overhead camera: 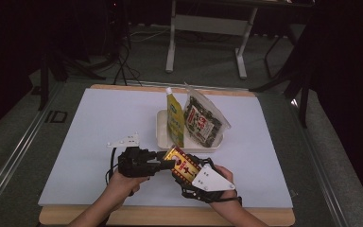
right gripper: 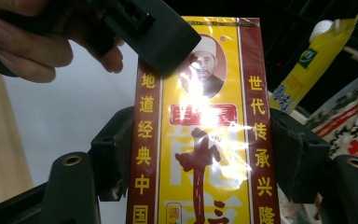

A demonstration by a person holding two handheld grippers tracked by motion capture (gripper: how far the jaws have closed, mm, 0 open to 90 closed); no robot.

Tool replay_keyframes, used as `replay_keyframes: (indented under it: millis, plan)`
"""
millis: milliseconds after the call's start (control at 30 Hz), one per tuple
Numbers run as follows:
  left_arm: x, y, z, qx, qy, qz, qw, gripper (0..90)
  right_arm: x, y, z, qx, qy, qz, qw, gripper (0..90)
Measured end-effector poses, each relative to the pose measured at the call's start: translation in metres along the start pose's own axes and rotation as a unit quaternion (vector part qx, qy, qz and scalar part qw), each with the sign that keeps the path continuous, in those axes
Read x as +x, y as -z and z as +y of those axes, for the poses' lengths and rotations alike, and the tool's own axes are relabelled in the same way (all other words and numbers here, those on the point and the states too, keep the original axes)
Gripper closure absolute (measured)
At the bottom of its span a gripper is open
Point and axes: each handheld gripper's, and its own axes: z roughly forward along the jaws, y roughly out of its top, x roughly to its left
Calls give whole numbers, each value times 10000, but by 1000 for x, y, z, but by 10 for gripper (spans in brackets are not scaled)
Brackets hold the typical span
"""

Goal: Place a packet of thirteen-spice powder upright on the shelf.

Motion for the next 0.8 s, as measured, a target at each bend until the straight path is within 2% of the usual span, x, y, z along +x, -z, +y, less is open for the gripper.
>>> replay_keyframes:
  millis: [67,167,267,367,433,533,600,667,700,733,800]
  plan:
    - [0,-1,1,21,90,-13,10000,582,0,-1,0,13,33,-24,10000,315]
    - [1,-2,1,69,378,-56,9992,631,3,-3,-1,84,118,-178,9997,304]
    - [-1,-4,2,99,426,2,9990,670,4,-8,-2,202,104,-228,9995,277]
    - [-5,-4,4,77,335,68,9994,675,3,-9,-3,244,48,-223,9994,264]
    - [-10,-3,7,20,193,134,9997,676,2,-10,-2,268,-2,-184,9995,227]
    - [-15,-1,11,-38,103,130,9999,677,1,-11,-3,334,-47,-204,9992,213]
    - [-24,2,18,-17,-195,401,9990,677,-3,-13,-6,493,-160,-219,9984,187]
    - [-24,2,18,-17,-195,401,9990,677,-4,-12,-7,528,-210,-283,9980,187]
    - [-30,3,22,-9,-327,568,9978,677,-4,-12,-7,528,-210,-283,9980,185]
    - [-31,3,22,-11,-323,612,9976,676,-9,-10,-8,541,-353,-298,9975,163]
    - [-35,2,24,-31,-387,723,9966,676,-11,-9,-7,585,-376,-326,9970,143]
